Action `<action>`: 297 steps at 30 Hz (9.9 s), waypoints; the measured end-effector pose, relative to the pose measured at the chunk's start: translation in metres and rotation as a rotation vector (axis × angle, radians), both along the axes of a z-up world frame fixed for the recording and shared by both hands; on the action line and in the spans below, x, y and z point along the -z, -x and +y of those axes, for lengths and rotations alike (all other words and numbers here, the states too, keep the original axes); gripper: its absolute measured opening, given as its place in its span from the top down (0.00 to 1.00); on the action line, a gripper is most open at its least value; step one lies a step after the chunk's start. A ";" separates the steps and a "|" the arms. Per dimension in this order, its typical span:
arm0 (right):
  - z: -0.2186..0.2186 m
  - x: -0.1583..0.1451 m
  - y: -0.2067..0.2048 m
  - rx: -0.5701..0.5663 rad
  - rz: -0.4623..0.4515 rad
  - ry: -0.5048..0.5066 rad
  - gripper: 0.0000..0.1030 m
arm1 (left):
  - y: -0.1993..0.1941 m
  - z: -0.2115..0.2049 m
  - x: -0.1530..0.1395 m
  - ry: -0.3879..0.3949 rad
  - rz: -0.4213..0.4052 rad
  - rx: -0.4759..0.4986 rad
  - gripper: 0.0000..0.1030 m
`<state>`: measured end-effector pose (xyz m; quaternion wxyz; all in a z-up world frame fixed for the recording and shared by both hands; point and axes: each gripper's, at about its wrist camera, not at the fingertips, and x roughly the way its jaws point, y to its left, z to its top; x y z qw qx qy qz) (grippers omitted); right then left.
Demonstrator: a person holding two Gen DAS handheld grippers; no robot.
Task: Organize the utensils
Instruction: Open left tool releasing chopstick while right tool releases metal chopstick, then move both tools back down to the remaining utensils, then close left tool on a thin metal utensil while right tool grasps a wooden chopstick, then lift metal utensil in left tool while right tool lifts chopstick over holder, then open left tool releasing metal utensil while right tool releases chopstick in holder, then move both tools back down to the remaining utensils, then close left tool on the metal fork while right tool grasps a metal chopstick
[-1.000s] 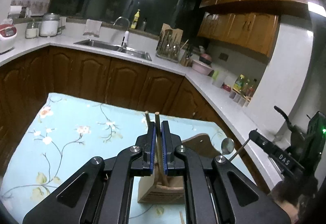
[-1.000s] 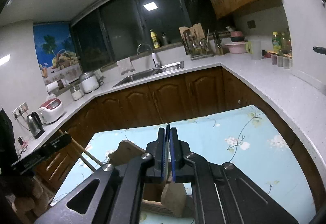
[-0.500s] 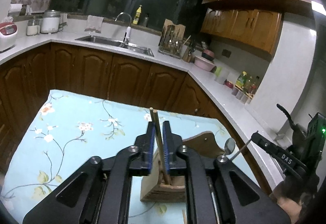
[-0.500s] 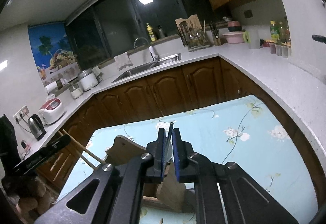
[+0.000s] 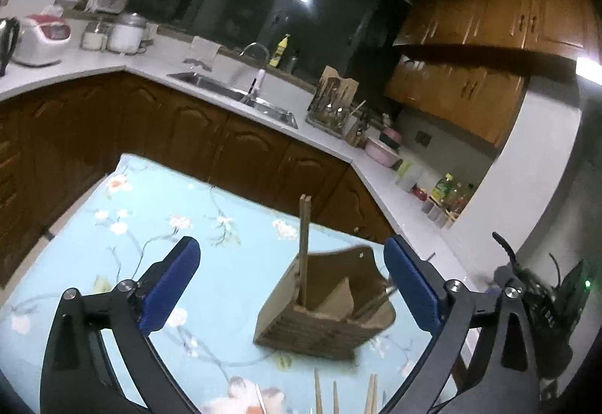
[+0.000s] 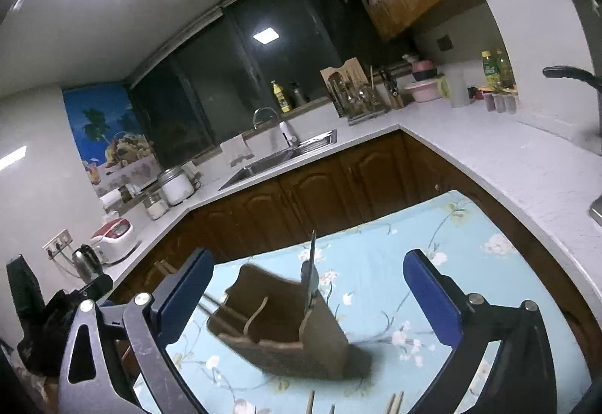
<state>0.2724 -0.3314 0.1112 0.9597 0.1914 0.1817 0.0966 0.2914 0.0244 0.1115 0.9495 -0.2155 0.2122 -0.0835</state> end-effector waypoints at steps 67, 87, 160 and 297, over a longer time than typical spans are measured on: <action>0.008 0.148 0.057 -0.045 0.444 0.099 0.70 | 0.031 -0.062 0.154 -0.193 0.529 0.221 0.33; 0.010 0.187 -0.018 -0.015 0.581 0.215 0.91 | -0.019 -0.108 0.179 -0.355 0.580 0.283 0.82; 0.021 -0.060 0.046 -0.051 -0.051 0.108 0.95 | 0.043 -0.007 -0.087 -0.126 -0.070 0.186 0.96; 0.019 0.186 0.032 -0.037 0.546 0.331 0.77 | 0.022 -0.126 0.181 -0.136 0.613 0.488 0.77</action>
